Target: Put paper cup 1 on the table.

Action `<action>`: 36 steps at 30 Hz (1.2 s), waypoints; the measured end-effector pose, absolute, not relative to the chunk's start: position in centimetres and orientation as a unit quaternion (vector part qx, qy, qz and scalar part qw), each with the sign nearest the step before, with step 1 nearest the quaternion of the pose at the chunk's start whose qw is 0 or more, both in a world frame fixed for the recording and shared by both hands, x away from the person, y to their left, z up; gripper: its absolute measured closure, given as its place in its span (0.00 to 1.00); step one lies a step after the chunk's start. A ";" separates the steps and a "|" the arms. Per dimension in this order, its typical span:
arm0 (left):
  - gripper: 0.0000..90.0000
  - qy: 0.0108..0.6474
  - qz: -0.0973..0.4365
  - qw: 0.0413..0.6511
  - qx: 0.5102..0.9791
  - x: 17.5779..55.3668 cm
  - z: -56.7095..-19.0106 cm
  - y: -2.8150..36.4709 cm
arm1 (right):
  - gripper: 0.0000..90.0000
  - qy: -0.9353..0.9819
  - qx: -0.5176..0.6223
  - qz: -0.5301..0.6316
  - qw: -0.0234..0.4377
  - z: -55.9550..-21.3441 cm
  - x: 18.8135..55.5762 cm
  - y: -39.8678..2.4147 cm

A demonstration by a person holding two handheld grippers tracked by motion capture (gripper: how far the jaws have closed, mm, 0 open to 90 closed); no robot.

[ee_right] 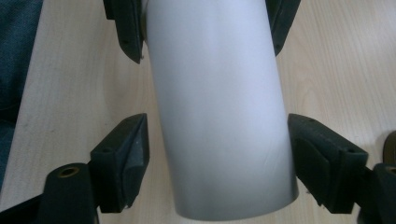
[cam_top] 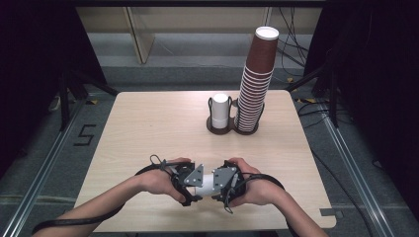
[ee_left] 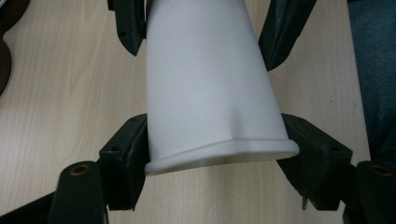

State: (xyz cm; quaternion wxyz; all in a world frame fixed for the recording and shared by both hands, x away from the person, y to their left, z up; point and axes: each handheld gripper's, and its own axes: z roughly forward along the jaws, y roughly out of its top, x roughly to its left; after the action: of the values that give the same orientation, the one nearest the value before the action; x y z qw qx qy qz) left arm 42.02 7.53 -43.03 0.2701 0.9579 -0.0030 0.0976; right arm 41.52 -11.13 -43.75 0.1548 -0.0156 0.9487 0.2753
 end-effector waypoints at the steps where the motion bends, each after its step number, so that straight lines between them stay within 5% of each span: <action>1: 0.32 -0.003 0.098 0.270 0.958 42.0 -43.0 7.5 | 0.29 0.951 0.010 0.271 0.148 -43.8 41.2 -11.1; 19: 0.33 -0.055 0.104 0.254 0.960 41.1 -42.0 6.8 | 0.40 0.947 -0.042 0.296 0.119 -44.6 41.4 -11.2; 27: 0.05 -0.068 0.108 0.244 0.961 41.0 -41.8 6.7 | 0.39 0.934 -0.048 0.329 0.127 -44.7 41.1 -12.0; 36: 0.00 -0.013 0.116 0.288 0.950 41.9 -42.3 7.8 | 0.39 0.916 0.003 0.374 0.144 -45.2 41.2 -14.9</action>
State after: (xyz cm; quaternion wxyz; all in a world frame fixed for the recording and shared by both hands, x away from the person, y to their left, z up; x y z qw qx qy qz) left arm 41.91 7.83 -42.30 0.2883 0.9504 -0.0135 0.1158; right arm 41.16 -14.91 -45.18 0.1437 0.0034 0.9162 0.3740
